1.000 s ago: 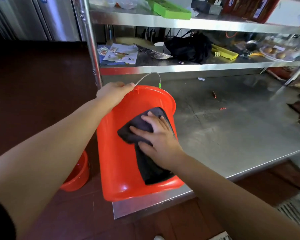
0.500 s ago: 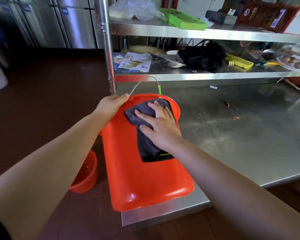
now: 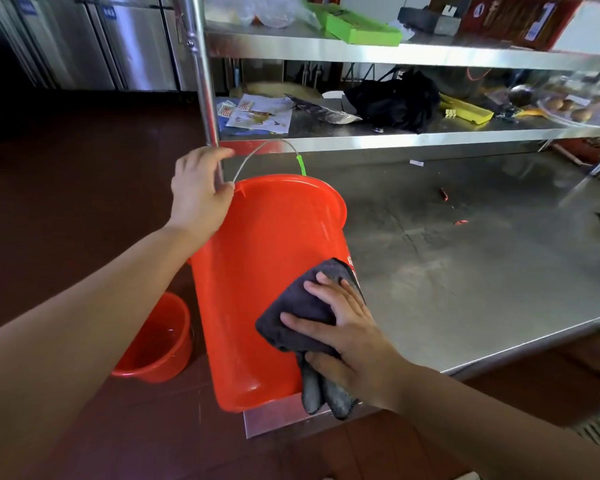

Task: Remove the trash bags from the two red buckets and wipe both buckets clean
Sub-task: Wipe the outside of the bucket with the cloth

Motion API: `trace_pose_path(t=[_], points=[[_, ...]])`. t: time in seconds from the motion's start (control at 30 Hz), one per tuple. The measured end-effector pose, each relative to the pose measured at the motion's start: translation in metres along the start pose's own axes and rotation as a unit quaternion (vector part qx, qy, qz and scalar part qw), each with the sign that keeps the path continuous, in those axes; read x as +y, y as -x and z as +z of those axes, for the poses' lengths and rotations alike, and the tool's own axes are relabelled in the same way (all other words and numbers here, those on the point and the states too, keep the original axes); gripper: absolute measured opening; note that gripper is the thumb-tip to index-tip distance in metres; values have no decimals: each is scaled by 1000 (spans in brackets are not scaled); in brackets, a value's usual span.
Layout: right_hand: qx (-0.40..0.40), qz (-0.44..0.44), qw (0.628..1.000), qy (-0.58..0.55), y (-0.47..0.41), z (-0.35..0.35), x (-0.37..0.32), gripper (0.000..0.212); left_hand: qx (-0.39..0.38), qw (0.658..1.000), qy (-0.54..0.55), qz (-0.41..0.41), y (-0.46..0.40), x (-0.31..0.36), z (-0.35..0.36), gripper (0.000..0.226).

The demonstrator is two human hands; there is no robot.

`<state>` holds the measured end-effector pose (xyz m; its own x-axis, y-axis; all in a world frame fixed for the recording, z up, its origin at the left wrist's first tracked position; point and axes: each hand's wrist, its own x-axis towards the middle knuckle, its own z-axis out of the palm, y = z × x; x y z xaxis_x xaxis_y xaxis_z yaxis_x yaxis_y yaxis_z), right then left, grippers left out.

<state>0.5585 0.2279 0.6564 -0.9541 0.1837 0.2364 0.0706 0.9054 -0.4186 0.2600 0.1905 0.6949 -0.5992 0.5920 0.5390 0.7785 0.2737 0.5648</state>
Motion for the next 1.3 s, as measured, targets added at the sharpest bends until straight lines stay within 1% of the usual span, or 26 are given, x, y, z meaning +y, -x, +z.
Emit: trace_pose_path(t=[0.03, 0.07, 0.1, 0.13, 0.2, 0.27, 0.37, 0.43, 0.5, 0.6, 0.7, 0.77, 0.93, 1.07, 1.17, 1.3], points=[[0, -1, 1000, 2, -1, -1, -1, 51, -21, 998, -21, 56, -7, 8, 1, 54], [0, -3, 1000, 6, -3, 0, -4, 51, -60, 994, -30, 91, -14, 17, 3, 58], [1, -5, 1000, 12, -4, 2, -6, 51, -108, 989, -34, 97, -19, 26, 6, 57], [1, -6, 1000, 14, -6, 3, -7, 50, -148, 984, -49, 92, -25, 33, 9, 50], [-3, -13, 1000, 18, -12, 5, -7, 50, -185, 973, -120, 73, -28, 39, 17, 30], [-9, -30, 999, 32, -21, 3, -1, 50, -206, 967, -146, 43, -28, 35, 19, 32], [-15, -43, 998, 38, -45, 0, 11, 50, -234, 966, -112, -13, -31, 26, 17, 35], [2, -37, 999, 31, -69, 0, 22, 48, -253, 962, -94, -41, -33, 24, 16, 34], [30, -13, 999, 25, -99, -1, 33, 45, -249, 963, -79, -60, -32, 25, 15, 35], [70, 28, 997, 11, -142, -4, 50, 43, -232, 966, -42, -107, -30, 23, 14, 42], [80, 68, 994, -24, -169, -4, 58, 39, -232, 963, -18, -137, -32, 15, 11, 46], [80, 65, 995, -11, -172, -2, 56, 40, -233, 961, -12, -148, -33, 10, 8, 45], [63, 39, 997, 25, -131, 5, 37, 49, -248, 959, -22, -135, -30, 0, 0, 41], [11, 10, 999, 29, -69, 12, 24, 57, -229, 963, -41, -136, -26, -8, -3, 51], [4, 2, 1000, -4, -30, 18, 20, 54, -194, 970, -67, -130, -23, -11, -4, 53], [28, 0, 999, -34, -10, 23, 15, 50, -158, 974, -69, -144, -15, -13, -2, 54]])
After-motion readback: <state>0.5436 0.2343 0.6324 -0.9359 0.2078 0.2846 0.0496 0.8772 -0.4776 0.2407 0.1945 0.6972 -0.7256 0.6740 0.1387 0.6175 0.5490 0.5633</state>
